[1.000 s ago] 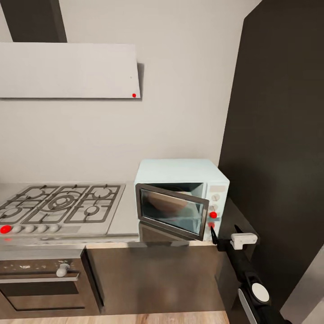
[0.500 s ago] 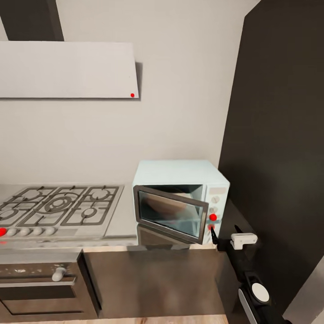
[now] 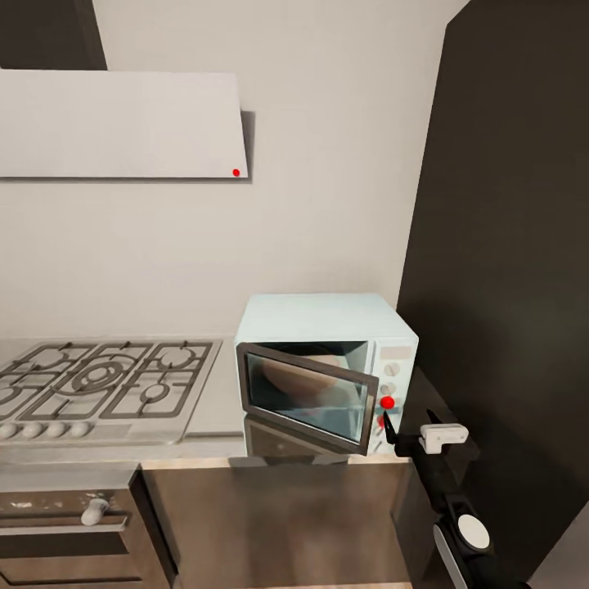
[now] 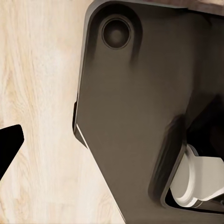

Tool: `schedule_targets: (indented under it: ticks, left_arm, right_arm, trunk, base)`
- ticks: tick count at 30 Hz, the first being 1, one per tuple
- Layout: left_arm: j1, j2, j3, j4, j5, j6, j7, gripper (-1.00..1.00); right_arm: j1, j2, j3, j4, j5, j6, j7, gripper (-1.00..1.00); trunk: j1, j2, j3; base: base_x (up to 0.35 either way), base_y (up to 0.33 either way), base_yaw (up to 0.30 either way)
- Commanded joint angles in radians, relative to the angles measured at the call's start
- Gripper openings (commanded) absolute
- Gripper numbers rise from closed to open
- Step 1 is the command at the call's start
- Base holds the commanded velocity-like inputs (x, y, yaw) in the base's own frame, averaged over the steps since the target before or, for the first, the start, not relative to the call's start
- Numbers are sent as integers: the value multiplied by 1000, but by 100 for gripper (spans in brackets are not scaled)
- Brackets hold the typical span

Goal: In the kitchen, take the popcorn bag from the countertop, put it into the microwave, and heat it until the popcorn is cooked so the cooked popcorn ends up inside the bag.

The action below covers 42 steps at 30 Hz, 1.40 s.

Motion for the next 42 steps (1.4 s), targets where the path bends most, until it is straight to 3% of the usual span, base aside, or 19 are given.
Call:
schedule_targets:
  ticks: [1, 14, 20, 29, 34, 42]
  left_arm:
    - [0, 0, 5, -1, 1, -1, 0, 100]
    - [0, -1, 5, -1, 1, -1, 0, 100]
    - [0, -1, 5, -1, 1, -1, 0, 100]
    - [0, -1, 5, -1, 1, -1, 0, 100]
    - [0, -1, 5, -1, 1, 0, 0, 100]
    - [0, -1, 5, -1, 1, -1, 0, 100]
  right_arm:
    - [-1, 0, 0, 0, -1, -3, 1, 100]
    - [-1, 0, 2, 1, -1, -3, 9, 100]
    - [-1, 0, 3, 0, -1, -3, 121, 100]
    - [-1, 0, 3, 1, -1, -3, 149, 100]
    - [-1, 0, 3, 1, -1, -3, 209, 100]
    - [-1, 0, 2, 1, -1, -3, 219, 100]
  trunk:
    - [0, -1, -1]
    - [0, -1, -1]
    - [0, -1, -1]
    - [0, -1, -1]
    - [0, -1, -1]
    - [0, -1, -1]
  base:
    - [90, 0, 0]
    - [75, 0, 0]
    - [0, 0, 0]
    - [0, 0, 0]
    - [0, 0, 0]
    - [0, 0, 0]
